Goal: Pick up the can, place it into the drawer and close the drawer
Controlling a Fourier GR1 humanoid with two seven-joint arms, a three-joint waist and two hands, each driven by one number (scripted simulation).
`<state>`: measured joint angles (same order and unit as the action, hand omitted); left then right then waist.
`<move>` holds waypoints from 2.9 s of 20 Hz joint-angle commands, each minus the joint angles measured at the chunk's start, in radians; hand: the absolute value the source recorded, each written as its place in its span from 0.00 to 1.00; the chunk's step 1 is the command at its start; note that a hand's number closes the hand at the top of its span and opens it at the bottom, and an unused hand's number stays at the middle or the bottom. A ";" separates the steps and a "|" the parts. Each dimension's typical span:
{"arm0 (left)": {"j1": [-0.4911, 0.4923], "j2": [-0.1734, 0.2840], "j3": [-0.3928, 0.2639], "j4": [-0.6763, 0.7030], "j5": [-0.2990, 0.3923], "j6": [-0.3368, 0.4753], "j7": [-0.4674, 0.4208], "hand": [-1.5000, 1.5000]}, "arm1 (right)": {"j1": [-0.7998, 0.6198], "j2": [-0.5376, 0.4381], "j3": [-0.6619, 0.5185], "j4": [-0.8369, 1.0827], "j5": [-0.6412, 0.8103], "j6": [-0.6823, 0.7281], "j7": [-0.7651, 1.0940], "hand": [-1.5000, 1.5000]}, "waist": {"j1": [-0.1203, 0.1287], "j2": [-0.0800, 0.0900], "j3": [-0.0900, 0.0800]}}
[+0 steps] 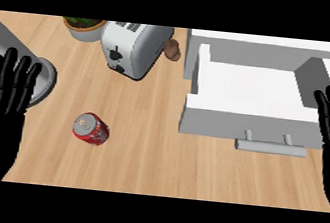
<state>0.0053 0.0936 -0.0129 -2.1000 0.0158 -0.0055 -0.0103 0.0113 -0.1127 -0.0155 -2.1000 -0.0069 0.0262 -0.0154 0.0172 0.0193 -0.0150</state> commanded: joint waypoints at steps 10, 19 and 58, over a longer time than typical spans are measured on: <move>0.295 0.006 0.112 -0.074 0.141 -0.006 0.230 0.00 | 0.038 0.041 -0.050 0.028 0.004 -0.100 0.241 0.00 | -0.007 -0.022 0.015; 0.230 0.040 0.223 -0.158 0.208 -0.013 0.377 0.00 | 0.065 0.045 -0.078 0.044 -0.025 -0.068 0.201 0.00 | -0.016 -0.020 0.015; 0.115 -0.080 0.103 0.730 -0.009 0.121 -0.231 0.00 | 0.172 0.014 -0.258 -0.096 -0.162 0.072 0.228 0.00 | -0.020 -0.020 0.015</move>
<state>0.1677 0.0092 0.0504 -1.4752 -0.0152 0.1166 -0.1891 0.1669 -0.0977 -0.2426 -2.1981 -0.1368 0.0680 0.2293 -0.0026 -0.0004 -0.0003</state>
